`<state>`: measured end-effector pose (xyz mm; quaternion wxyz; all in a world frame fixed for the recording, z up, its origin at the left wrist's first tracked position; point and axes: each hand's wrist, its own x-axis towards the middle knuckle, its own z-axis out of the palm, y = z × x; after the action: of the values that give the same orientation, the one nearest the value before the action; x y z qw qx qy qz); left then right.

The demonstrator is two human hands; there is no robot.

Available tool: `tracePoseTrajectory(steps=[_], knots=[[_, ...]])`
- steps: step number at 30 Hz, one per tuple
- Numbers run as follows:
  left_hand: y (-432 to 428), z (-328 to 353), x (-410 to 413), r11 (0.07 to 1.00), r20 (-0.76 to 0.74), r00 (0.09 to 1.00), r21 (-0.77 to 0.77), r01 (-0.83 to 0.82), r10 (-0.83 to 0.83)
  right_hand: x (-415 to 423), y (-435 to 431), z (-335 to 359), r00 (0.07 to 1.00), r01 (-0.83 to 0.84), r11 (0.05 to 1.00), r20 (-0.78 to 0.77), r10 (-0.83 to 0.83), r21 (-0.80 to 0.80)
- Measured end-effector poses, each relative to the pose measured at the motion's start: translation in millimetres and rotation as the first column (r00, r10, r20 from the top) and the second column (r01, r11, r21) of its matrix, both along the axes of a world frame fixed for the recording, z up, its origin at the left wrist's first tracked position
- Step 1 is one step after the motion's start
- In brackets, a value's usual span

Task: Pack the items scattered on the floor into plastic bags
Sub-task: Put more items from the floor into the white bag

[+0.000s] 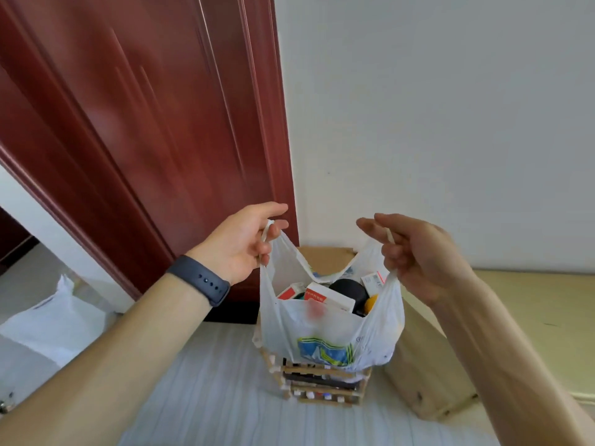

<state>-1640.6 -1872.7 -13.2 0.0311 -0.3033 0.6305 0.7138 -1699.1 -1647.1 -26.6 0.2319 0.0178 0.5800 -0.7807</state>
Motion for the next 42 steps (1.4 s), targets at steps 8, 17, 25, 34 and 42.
tracePoseTrajectory(steps=[8, 17, 25, 34, 42], knots=[[-60.5, -54.0, -71.2, 0.996, 0.011, 0.998, 0.057, 0.067, -0.068, -62.7, -74.0, -52.8, 0.99, 0.109, 0.987, 0.071, -0.118, 0.121], [-114.8, -124.6, -96.1, 0.909, -0.278, 0.936, -0.408, 0.086, -0.214, -74.8, -77.8, -107.3, 0.914, 0.386, 0.822, -0.297, -0.278, 0.418], [-119.5, -200.9, -67.1, 0.889, -0.353, 0.921, -0.457, -0.016, -0.165, -36.4, -88.1, -188.9, 0.758, 0.641, 0.598, -0.52, -0.394, 0.481], [-110.1, -255.2, -90.9, 0.762, -0.312, 0.86, -0.635, 0.128, -0.404, -40.1, -72.7, -245.9, 0.823, 0.45, 0.521, -0.564, 0.074, 0.725], [-74.7, -253.9, -123.7, 0.79, -0.168, 0.971, -0.612, 0.032, -0.169, -116.7, -97.6, -241.4, 0.914, 0.267, 0.507, -0.383, 0.138, 0.82]])
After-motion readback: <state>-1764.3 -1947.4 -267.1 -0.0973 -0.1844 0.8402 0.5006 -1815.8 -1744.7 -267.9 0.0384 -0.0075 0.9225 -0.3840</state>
